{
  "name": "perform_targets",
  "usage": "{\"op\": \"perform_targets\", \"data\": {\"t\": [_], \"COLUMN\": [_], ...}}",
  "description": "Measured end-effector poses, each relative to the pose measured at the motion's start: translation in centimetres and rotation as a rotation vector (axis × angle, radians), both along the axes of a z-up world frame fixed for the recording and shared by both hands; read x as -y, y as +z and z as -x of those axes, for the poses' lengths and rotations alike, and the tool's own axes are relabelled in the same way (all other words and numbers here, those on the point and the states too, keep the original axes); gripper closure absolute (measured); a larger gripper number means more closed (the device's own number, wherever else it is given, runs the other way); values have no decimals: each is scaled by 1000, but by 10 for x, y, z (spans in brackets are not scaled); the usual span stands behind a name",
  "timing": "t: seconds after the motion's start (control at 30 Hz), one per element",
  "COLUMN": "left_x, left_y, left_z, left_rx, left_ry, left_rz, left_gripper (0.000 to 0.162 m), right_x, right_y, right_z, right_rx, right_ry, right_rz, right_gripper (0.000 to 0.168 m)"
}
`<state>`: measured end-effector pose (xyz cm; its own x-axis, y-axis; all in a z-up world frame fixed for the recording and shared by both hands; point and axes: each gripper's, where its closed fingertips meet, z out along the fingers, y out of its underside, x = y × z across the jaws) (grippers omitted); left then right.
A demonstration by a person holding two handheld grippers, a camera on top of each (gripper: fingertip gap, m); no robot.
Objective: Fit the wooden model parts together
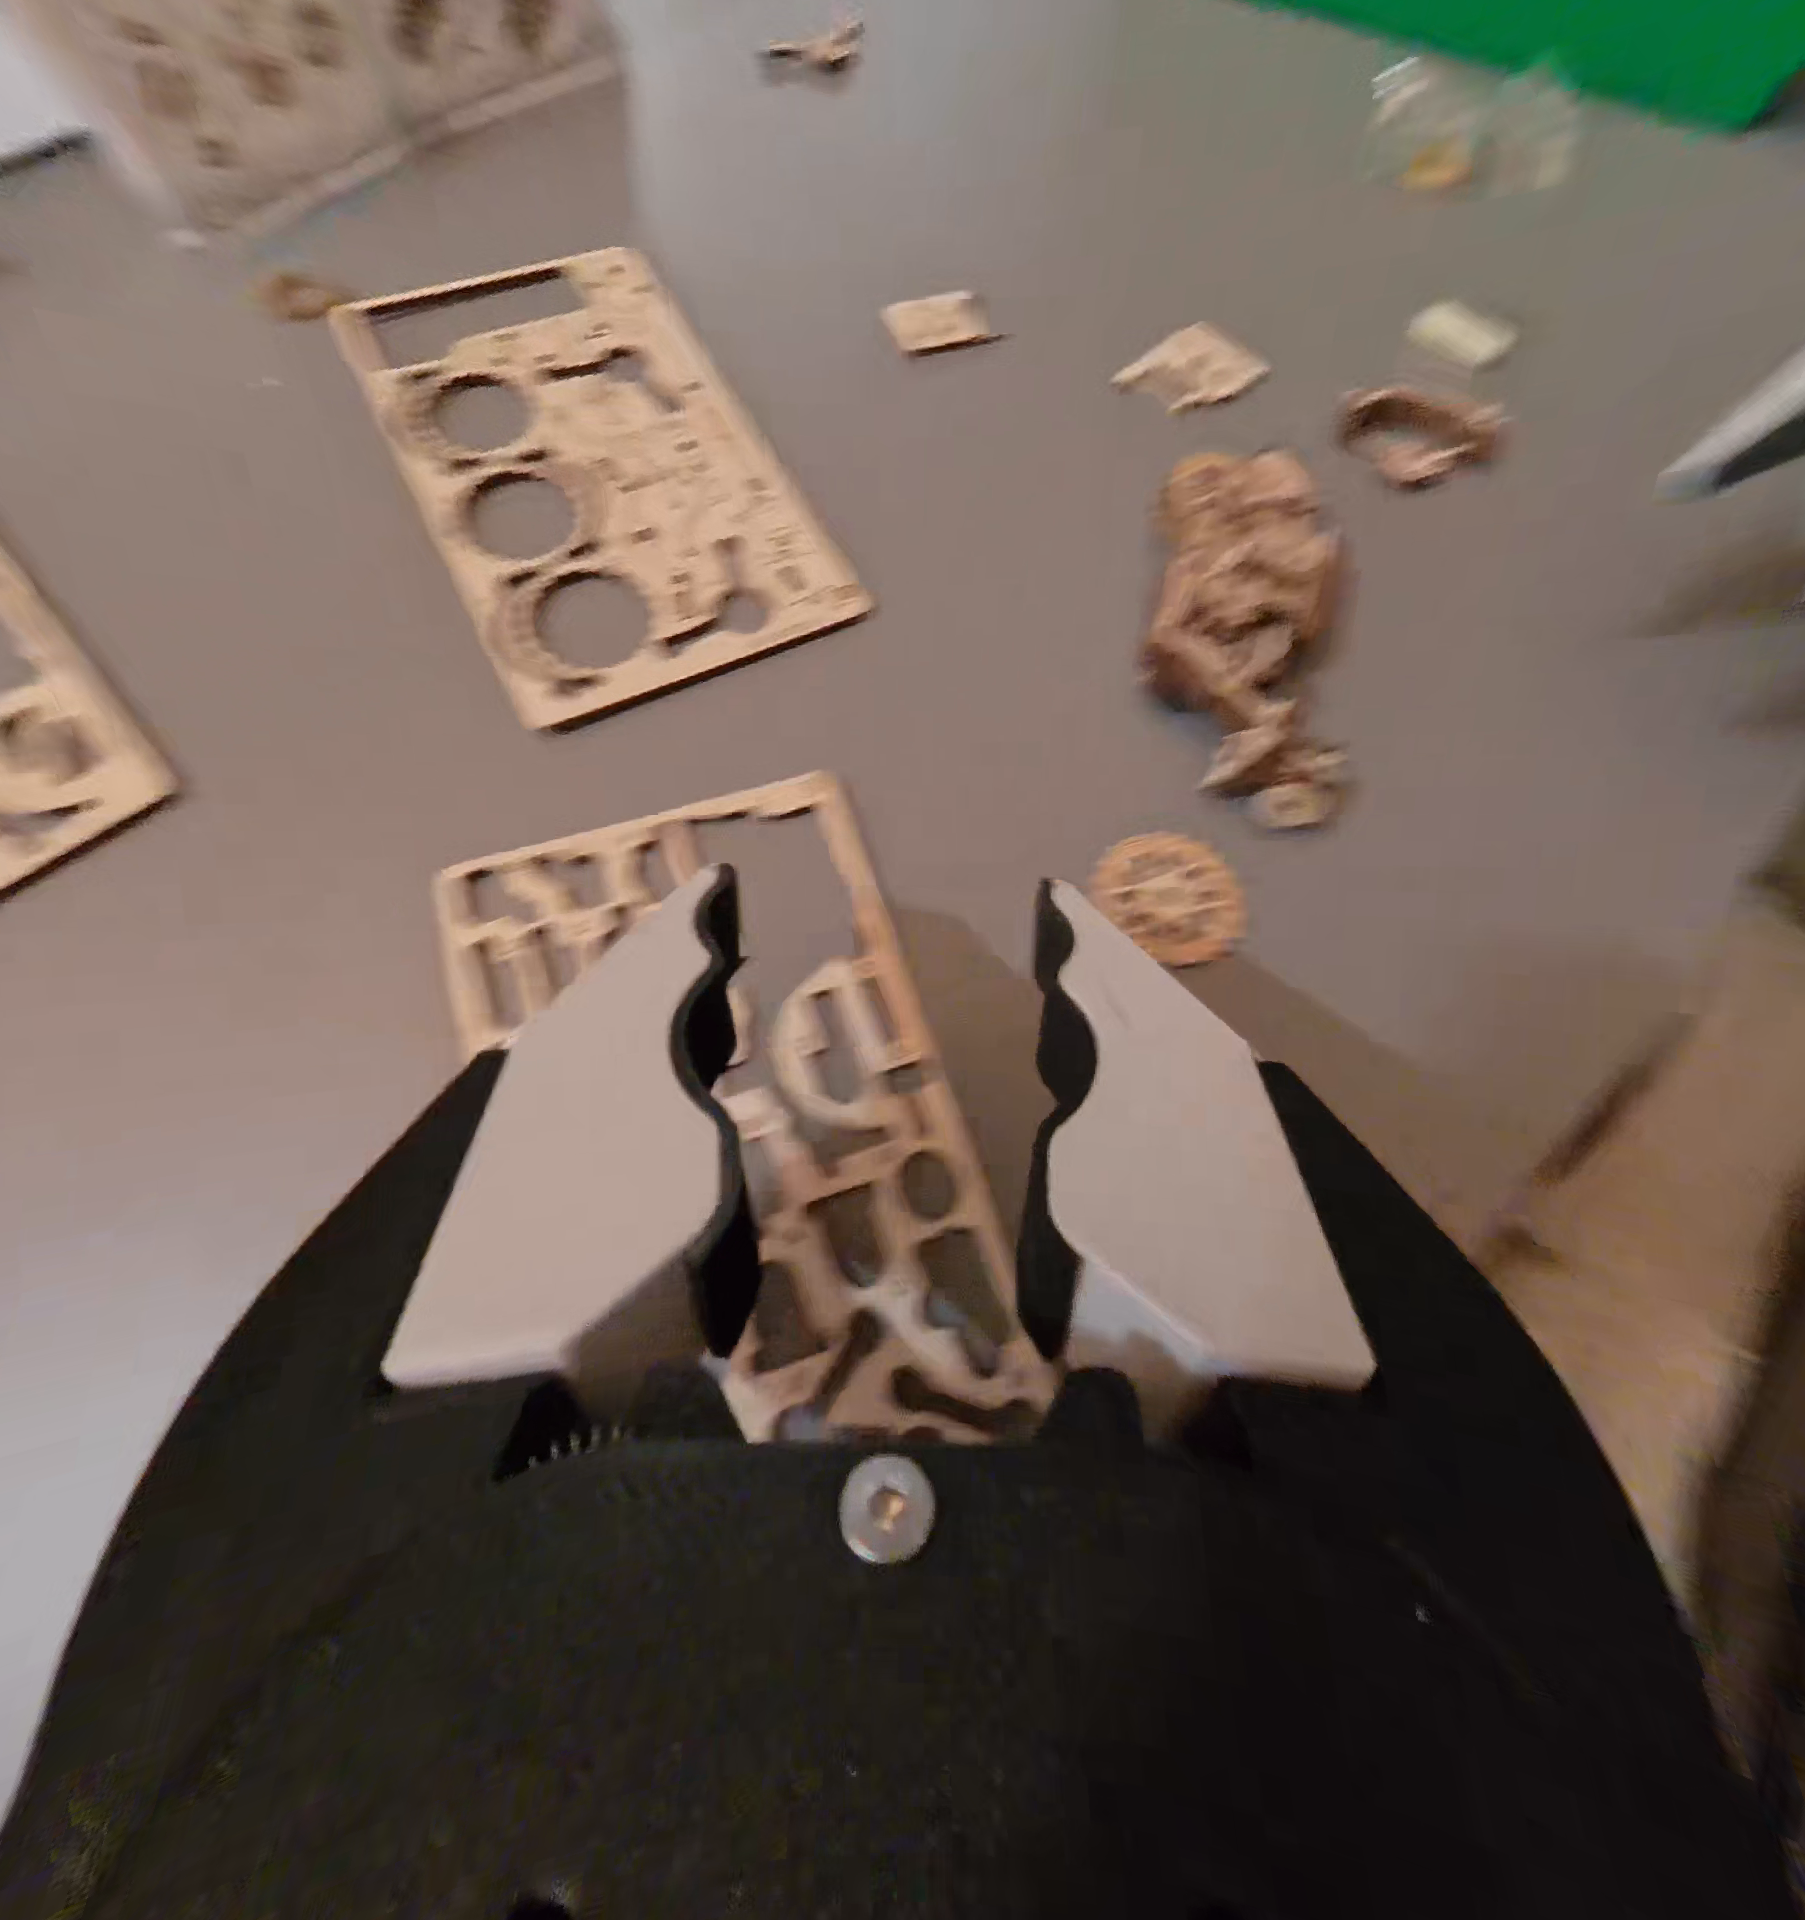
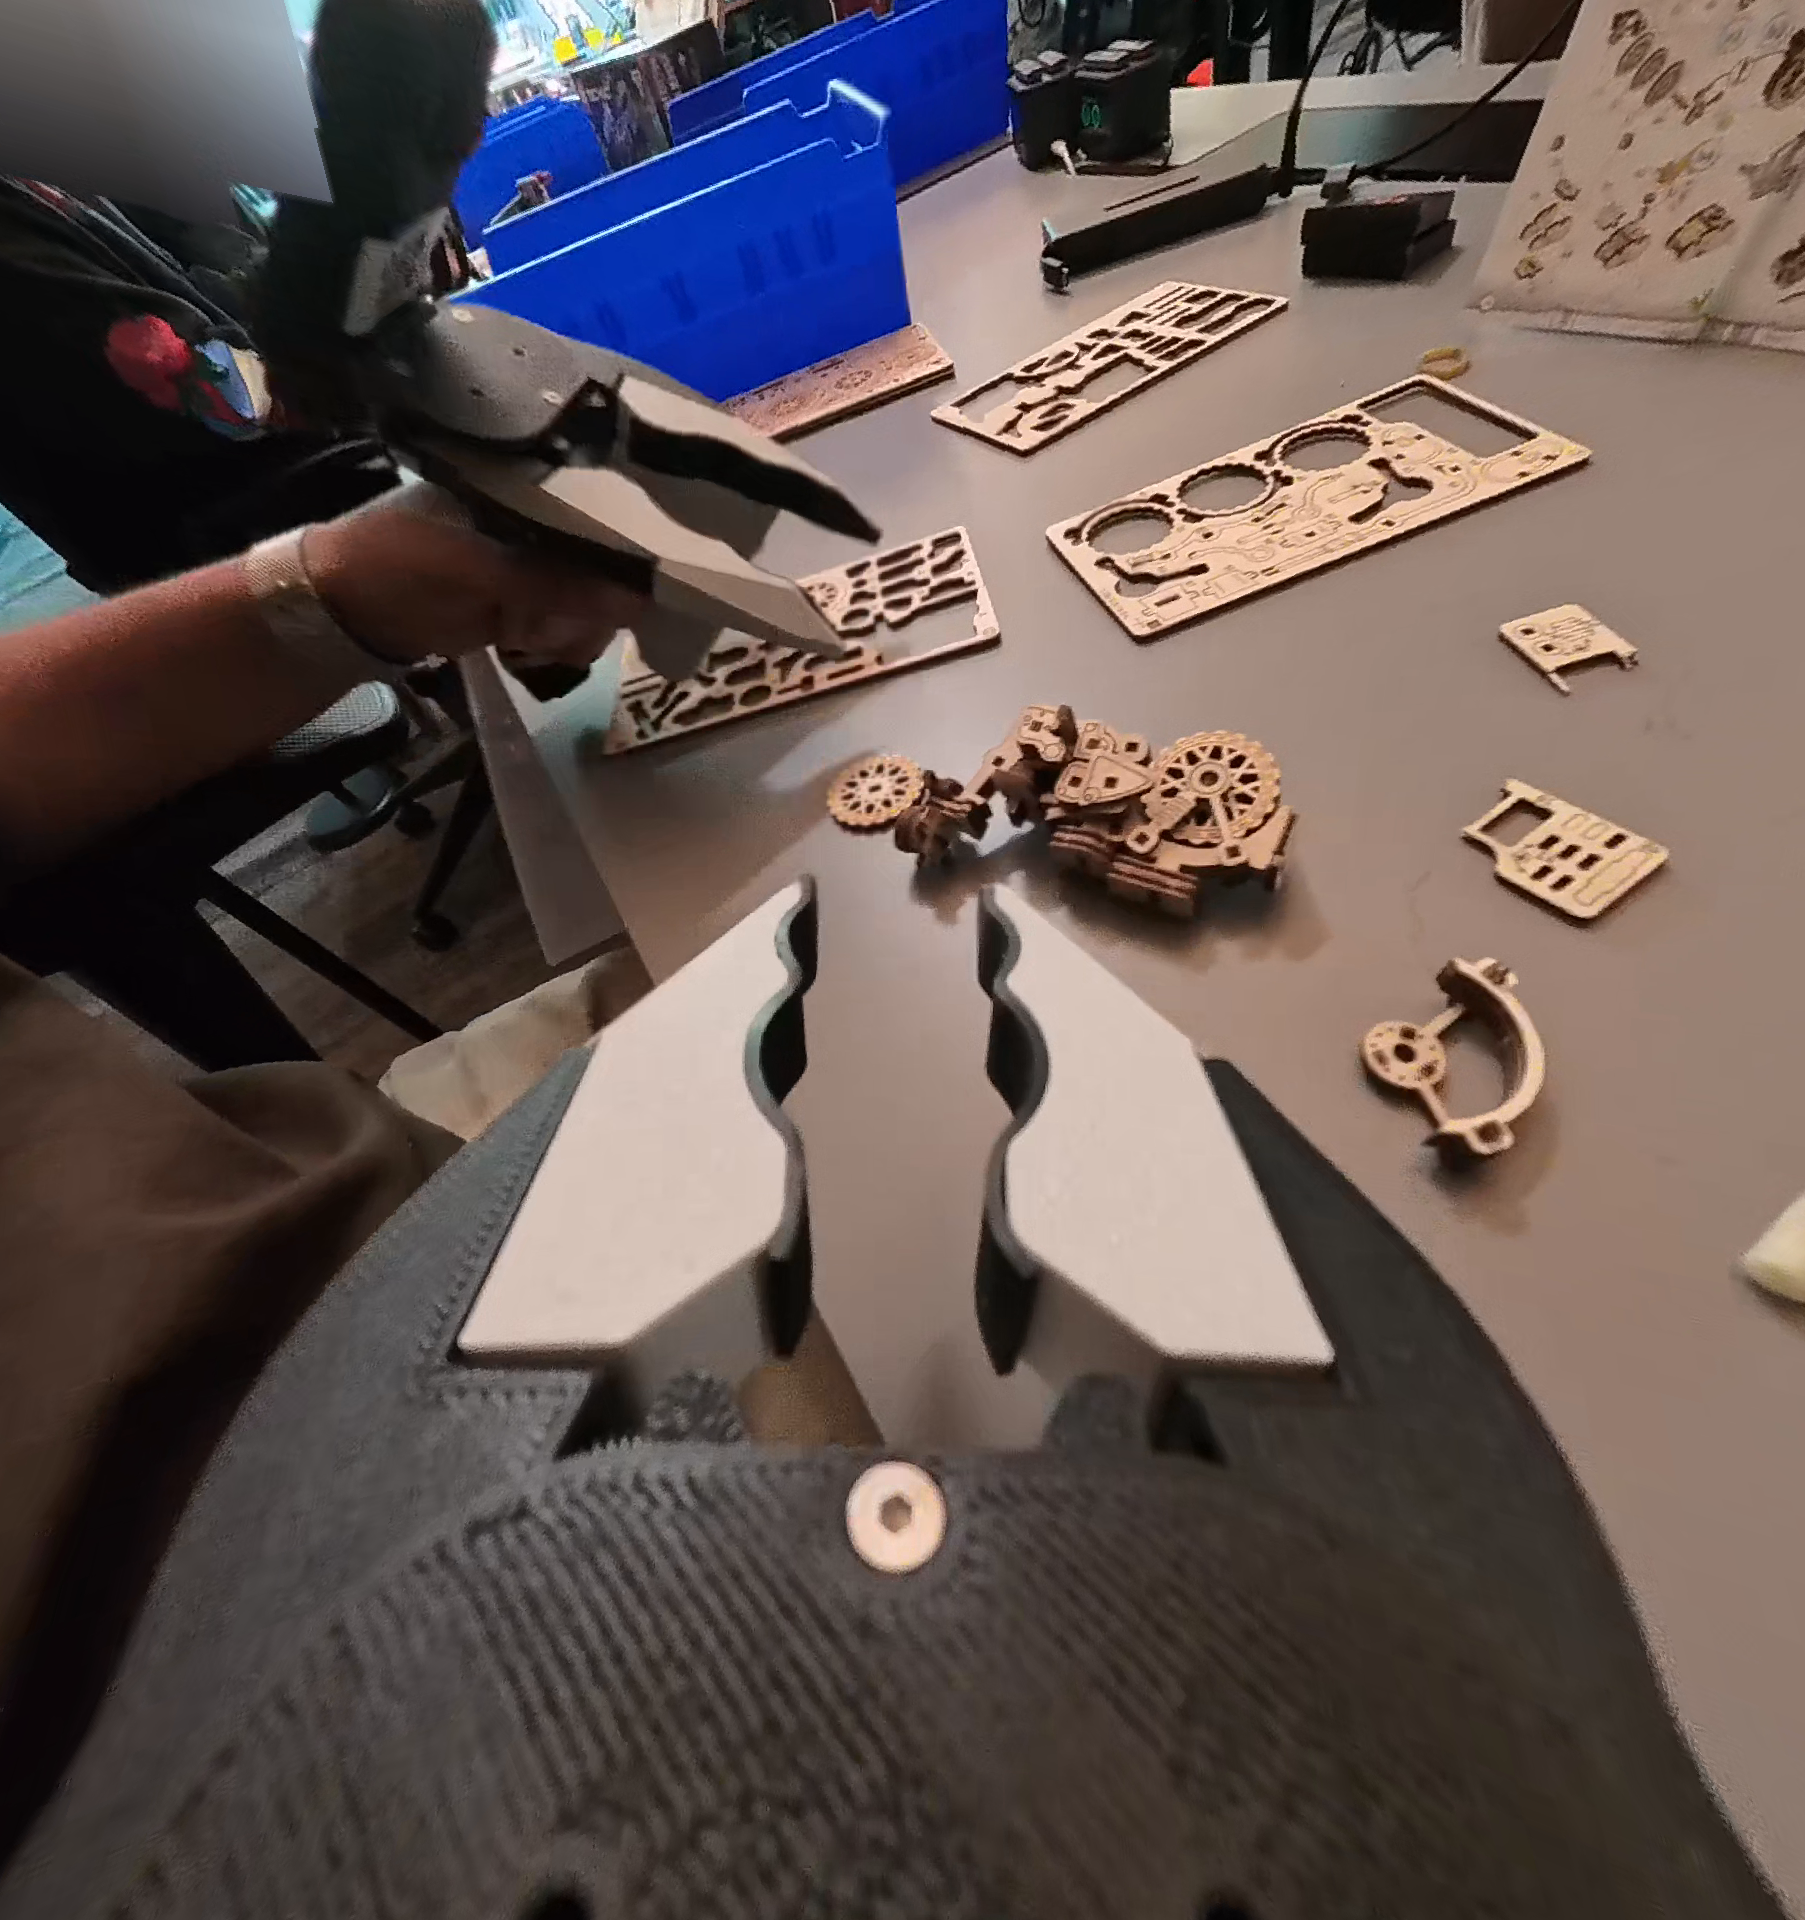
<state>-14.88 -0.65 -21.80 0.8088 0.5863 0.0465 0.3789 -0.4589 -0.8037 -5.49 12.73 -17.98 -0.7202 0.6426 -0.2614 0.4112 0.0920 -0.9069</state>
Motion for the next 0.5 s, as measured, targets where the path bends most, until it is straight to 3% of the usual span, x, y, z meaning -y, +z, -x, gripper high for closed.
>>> {"op": "perform_targets", "data": {"t": [0.03, 0.13, 0.27, 0.5], "left_x": [14, 37, 41, 41], "left_y": [-4, -10, -26, -28], "left_z": [12, 25, 16, 15], "left_rx": [-56, -129, -94, -68], "left_ry": [82, 222, 209, 211], "left_rz": [51, 133, 229, 225], "left_gripper": [96, 81, 57, 53], "right_x": [0, 3, 10, 7], "right_y": [1, 3, 0, 2], "right_z": [-3, -11, -15, -12], "right_rx": [-3, -21, -21, -6], "right_ry": [-3, -12, -2, -10], "right_rz": [0, -15, -42, -1], "right_gripper": [139, 139, 139, 139]}}
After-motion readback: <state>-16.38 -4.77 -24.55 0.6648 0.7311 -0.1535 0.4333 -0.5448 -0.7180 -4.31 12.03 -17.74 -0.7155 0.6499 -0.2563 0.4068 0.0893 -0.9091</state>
